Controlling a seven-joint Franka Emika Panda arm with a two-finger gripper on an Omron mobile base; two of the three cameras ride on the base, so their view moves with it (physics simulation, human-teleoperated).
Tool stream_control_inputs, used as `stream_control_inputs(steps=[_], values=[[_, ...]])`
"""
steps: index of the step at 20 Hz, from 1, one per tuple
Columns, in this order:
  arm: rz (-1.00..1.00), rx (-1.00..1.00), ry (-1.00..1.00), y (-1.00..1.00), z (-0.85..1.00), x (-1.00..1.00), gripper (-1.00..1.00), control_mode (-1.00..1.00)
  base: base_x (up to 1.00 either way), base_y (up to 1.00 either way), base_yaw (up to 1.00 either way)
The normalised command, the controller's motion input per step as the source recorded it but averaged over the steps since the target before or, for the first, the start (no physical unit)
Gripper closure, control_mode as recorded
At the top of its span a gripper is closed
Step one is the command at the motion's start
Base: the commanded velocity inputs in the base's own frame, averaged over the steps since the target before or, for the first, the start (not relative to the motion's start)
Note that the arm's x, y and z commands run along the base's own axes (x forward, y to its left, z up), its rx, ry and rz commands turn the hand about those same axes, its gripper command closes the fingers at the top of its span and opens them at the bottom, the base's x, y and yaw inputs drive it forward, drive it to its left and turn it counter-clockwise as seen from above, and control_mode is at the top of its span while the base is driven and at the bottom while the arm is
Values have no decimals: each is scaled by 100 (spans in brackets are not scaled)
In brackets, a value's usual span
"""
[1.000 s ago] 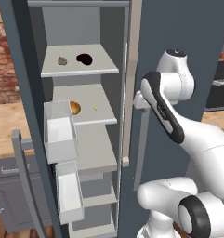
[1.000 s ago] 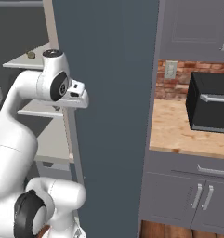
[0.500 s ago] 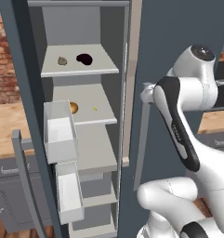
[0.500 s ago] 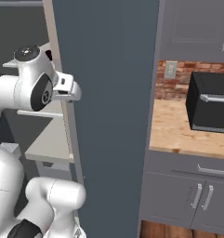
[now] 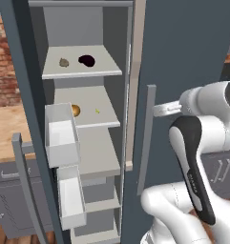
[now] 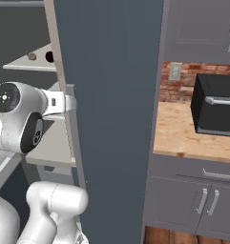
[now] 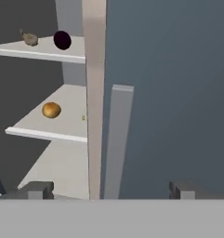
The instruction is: Take the garlic and eggplant from the highest rack and move them to the second highest rack where the lemon wedge and potato are located, to maximize freezer space. Close the freezer door after rearranging.
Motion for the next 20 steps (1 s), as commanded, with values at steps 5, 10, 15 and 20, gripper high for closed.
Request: stream_control_inputs(steps=[5,10,15,20], values=[[0,0,-1,0,47,-38,-100,-100,0,0,0],[0,-4,3,11,25,-25,-100,-100,0,0,0],[0,-5,7,10,-1,-2,-100,100,0,0,0],[0,0,0,0,0,0,-100,100,0,10,4]])
